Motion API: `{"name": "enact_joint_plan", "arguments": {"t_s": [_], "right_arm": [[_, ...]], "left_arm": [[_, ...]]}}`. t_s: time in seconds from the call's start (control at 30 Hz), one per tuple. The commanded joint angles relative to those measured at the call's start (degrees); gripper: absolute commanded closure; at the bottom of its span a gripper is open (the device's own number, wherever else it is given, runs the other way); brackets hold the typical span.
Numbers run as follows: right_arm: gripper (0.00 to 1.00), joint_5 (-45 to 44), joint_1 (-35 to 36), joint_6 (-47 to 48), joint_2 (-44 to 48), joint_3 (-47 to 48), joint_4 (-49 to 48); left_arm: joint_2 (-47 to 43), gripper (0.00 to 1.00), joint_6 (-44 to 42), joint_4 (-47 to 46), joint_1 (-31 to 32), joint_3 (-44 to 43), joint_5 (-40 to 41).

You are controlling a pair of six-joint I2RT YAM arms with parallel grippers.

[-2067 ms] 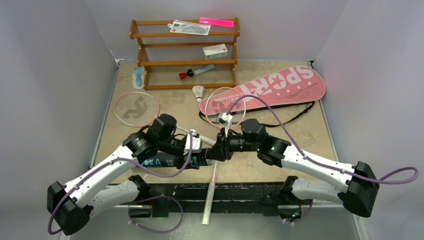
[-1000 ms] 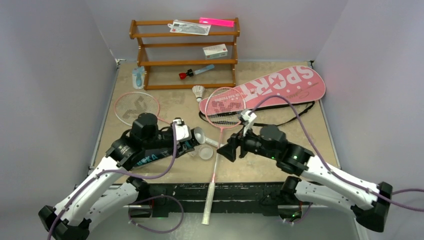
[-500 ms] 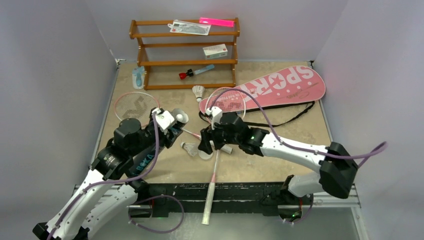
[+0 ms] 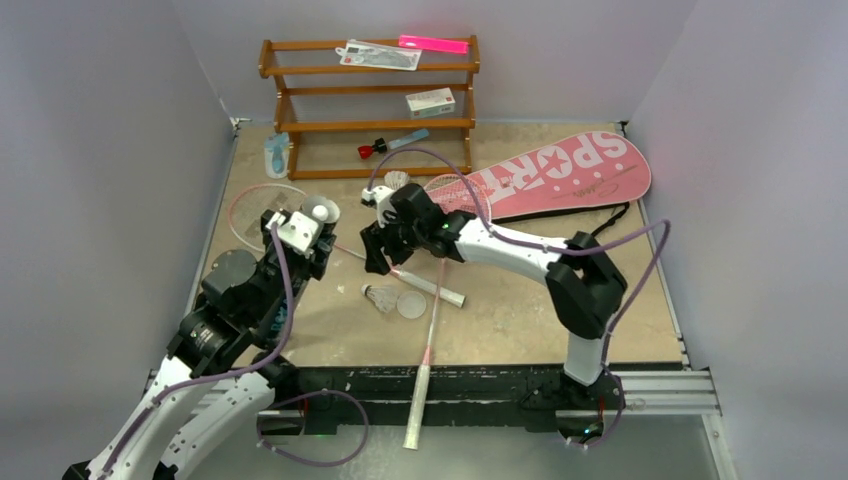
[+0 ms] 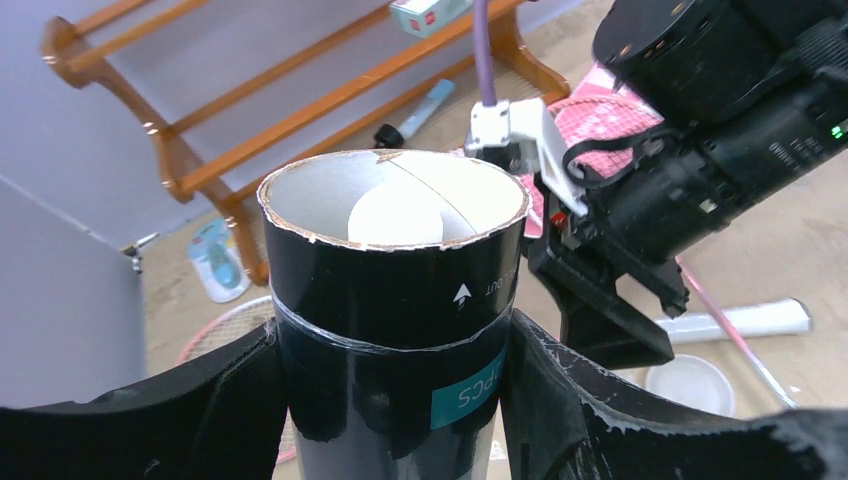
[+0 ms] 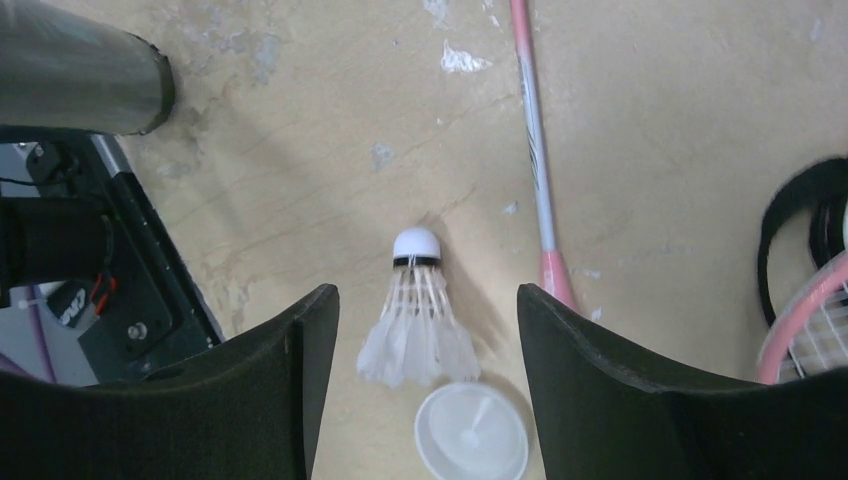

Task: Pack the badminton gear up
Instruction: Pick up the shuttlecock at the center of the board.

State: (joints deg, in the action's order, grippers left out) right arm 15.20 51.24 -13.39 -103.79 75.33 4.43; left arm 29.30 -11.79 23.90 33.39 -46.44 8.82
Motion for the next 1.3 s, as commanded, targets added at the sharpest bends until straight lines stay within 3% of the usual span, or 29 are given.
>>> {"name": "enact_joint_plan", "arguments": {"t_s": [0.0, 0.23, 0.7, 0.83, 1.03, 1.17, 1.27], "right_arm": [[0.33, 1.4, 0.3, 5.9, -6.4, 10.5, 9.5], [0.34, 0.4, 1.6, 10.1, -13.8, 19.5, 15.6], [0.36, -10.6, 8.2, 15.8, -24.1, 31.6, 27.5], [0.41, -13.6, 9.5, 16.7, -26.1, 34.0, 30.1], [0.56, -15.0, 10.4, 17.6, -26.5, 34.7, 30.9], [0.66, -13.9, 10.4, 16.6, -23.3, 31.8, 28.2], [0.67, -12.7, 9.9, 14.6, -18.0, 28.0, 24.1]], "left_arm": [[0.0, 0.64, -4.2, -3.7, -0.2, -3.3, 5.7], [-0.5, 0.64, -5.1, -2.4, -0.2, -3.2, 5.9], [-0.6, 0.64, -6.0, 0.9, -0.2, -4.0, 4.1], [-0.8, 0.64, -5.6, 1.9, -0.2, -4.2, 3.3], [-1.2, 0.64, -5.0, 3.4, -0.2, -4.6, 1.9], [-1.1, 0.64, -4.8, 4.6, -0.2, -5.5, 1.2], [-1.2, 0.64, -4.2, 5.8, -0.2, -6.8, 0.2]]}}
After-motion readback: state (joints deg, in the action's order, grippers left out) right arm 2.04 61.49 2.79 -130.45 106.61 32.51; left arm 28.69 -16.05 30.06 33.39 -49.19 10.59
